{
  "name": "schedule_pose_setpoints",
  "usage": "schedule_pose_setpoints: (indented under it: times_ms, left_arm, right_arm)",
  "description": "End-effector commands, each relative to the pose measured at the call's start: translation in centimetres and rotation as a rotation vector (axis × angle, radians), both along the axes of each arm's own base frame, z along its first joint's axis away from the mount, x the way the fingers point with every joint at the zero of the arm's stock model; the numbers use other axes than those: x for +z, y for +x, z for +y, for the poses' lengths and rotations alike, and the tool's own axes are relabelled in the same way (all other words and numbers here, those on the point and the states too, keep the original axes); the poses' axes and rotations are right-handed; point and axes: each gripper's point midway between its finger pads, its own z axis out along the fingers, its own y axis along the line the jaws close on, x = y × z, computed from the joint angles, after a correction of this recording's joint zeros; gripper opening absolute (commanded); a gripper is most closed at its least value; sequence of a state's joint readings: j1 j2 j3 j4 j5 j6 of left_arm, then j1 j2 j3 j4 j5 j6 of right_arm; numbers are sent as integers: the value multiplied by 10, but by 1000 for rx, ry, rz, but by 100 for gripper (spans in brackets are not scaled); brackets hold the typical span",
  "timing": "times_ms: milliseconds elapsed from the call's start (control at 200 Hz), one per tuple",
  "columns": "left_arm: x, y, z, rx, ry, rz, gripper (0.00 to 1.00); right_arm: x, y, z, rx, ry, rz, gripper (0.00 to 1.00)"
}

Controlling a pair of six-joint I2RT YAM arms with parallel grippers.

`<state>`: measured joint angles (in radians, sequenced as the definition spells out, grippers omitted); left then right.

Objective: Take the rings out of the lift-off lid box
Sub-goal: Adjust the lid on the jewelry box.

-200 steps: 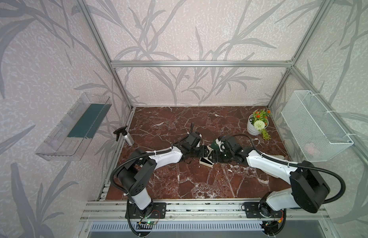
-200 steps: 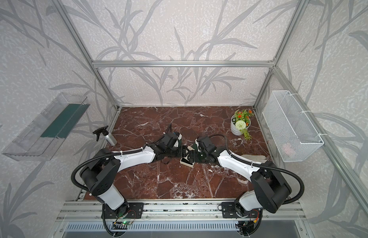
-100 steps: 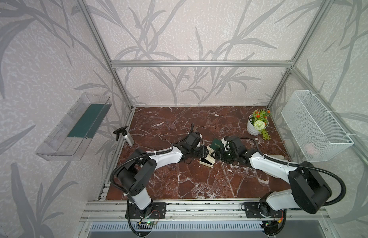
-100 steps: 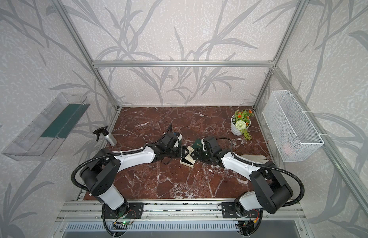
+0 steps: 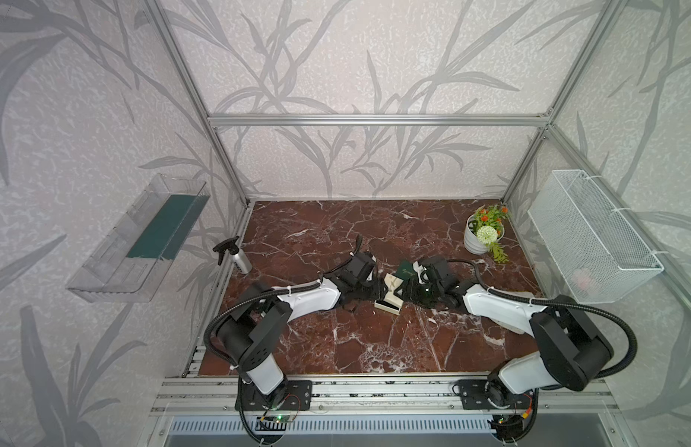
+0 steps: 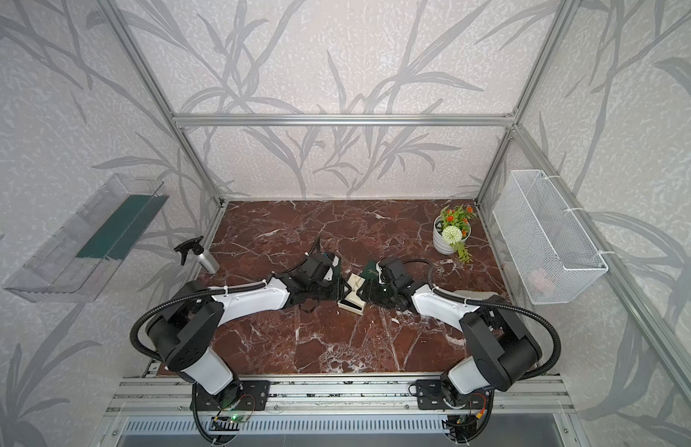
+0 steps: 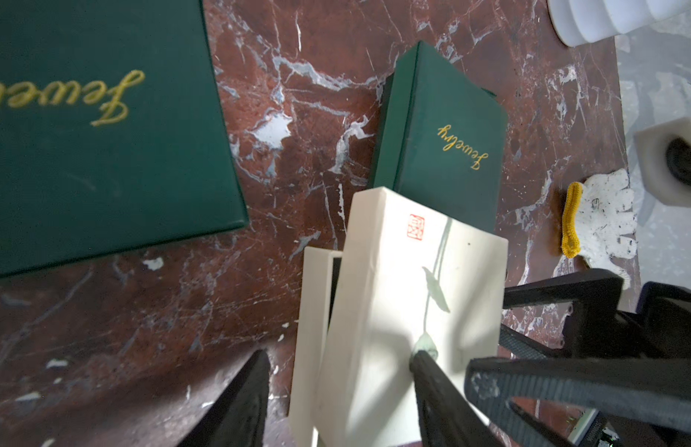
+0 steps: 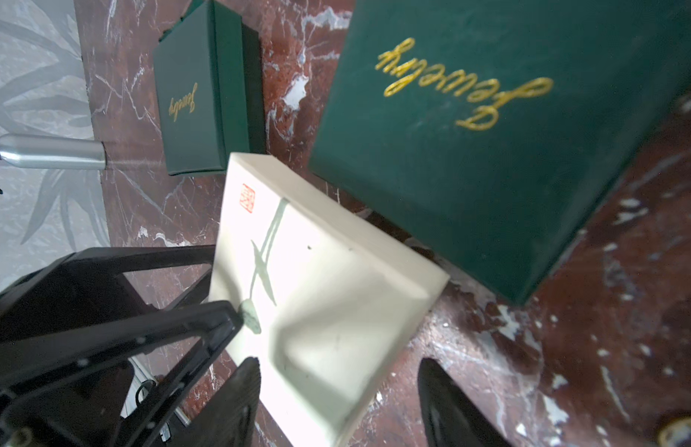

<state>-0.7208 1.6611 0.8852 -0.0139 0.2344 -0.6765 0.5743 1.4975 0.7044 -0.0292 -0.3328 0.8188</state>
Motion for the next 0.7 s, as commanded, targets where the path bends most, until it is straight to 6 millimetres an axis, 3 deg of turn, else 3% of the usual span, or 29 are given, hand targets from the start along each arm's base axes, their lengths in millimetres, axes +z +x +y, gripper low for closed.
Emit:
schedule_pose_setpoints:
  times_ms: [0, 175, 385, 695]
  left_arm:
    - [2, -5, 5, 10, 10, -1, 57]
    - [5, -6, 6, 13, 9, -7, 57]
    - [6, -6, 8, 15, 11, -11, 57]
    - [7, -7, 7, 13, 7, -10, 57]
  right_arm:
    - [6, 4, 8, 24, -10, -23, 65]
    - [10, 5, 13, 40, -3, -35, 64]
    - [12, 4, 18, 61, -2, -41, 50]
    - [12, -4, 17, 79, -50, -41, 48]
